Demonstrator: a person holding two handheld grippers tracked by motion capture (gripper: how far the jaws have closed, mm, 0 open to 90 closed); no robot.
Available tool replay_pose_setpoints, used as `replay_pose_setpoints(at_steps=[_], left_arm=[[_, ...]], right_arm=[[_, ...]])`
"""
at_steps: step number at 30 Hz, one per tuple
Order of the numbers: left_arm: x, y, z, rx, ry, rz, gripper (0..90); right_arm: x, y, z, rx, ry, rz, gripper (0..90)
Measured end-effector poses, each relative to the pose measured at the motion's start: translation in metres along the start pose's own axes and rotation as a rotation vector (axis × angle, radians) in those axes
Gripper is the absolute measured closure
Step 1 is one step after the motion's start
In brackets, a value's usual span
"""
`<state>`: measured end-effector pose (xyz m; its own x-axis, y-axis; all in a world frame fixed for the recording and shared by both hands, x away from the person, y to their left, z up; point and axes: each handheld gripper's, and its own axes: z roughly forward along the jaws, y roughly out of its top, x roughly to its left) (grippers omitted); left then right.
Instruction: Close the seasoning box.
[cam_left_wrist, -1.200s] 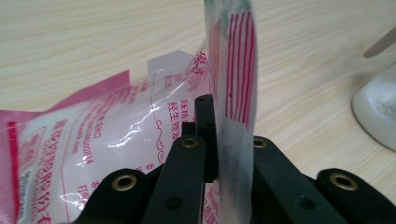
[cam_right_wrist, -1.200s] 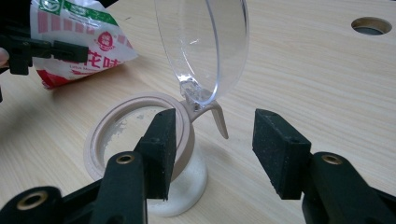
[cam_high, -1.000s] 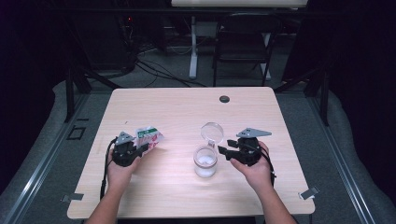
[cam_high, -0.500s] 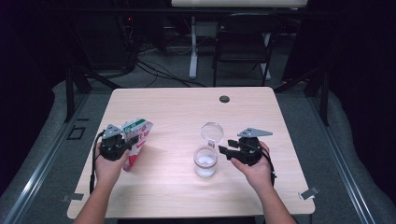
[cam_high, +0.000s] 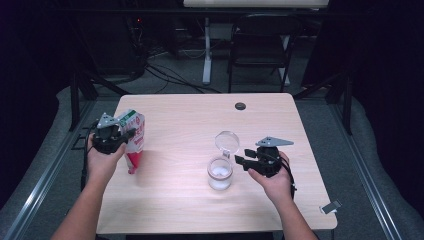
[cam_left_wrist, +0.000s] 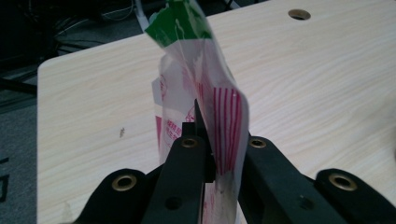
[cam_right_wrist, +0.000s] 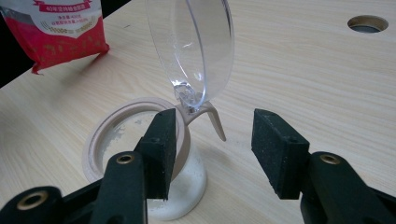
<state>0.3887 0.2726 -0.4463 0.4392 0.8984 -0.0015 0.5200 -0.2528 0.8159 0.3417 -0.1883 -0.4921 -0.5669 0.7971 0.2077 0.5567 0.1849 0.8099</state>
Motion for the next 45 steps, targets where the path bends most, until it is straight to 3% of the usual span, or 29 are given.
replay_pose_setpoints(at_steps=[3, 6, 15, 23, 27, 35, 37, 41, 45], left_arm=[[0.002, 0.008, -0.004, -0.024, -0.016, -0.015, 90.0], [-0.005, 0.017, -0.01, -0.044, -0.033, 0.01, 90.0], [-0.043, 0.035, -0.015, -0.064, -0.146, 0.085, 90.0], [-0.087, 0.034, -0.006, -0.048, -0.271, 0.171, 90.0], [-0.104, 0.03, -0.004, -0.037, -0.305, 0.218, 90.0], [-0.129, 0.006, -0.001, -0.033, -0.401, 0.252, 90.0], [-0.131, -0.002, -0.001, -0.048, -0.432, 0.251, 90.0], [-0.132, -0.016, -0.007, -0.072, -0.451, 0.232, 90.0], [-0.128, -0.035, -0.009, -0.082, -0.472, 0.184, 90.0]], right_arm=[[-0.001, 0.0, -0.001, -0.004, 0.0, 0.005, 50.2], [-0.002, 0.0, -0.001, -0.01, -0.001, 0.007, 50.2], [-0.002, 0.002, -0.005, -0.023, -0.004, 0.007, 50.2], [-0.003, 0.003, -0.007, -0.033, -0.006, 0.009, 50.1], [-0.003, 0.003, -0.007, -0.033, -0.007, 0.008, 50.3], [-0.001, 0.004, -0.01, -0.042, -0.015, -0.007, 51.7], [0.0, 0.005, -0.012, -0.05, -0.015, -0.012, 51.7], [0.005, 0.007, -0.013, -0.062, -0.014, -0.037, 51.8], [0.013, 0.009, -0.013, -0.079, 0.003, -0.068, 51.7]])
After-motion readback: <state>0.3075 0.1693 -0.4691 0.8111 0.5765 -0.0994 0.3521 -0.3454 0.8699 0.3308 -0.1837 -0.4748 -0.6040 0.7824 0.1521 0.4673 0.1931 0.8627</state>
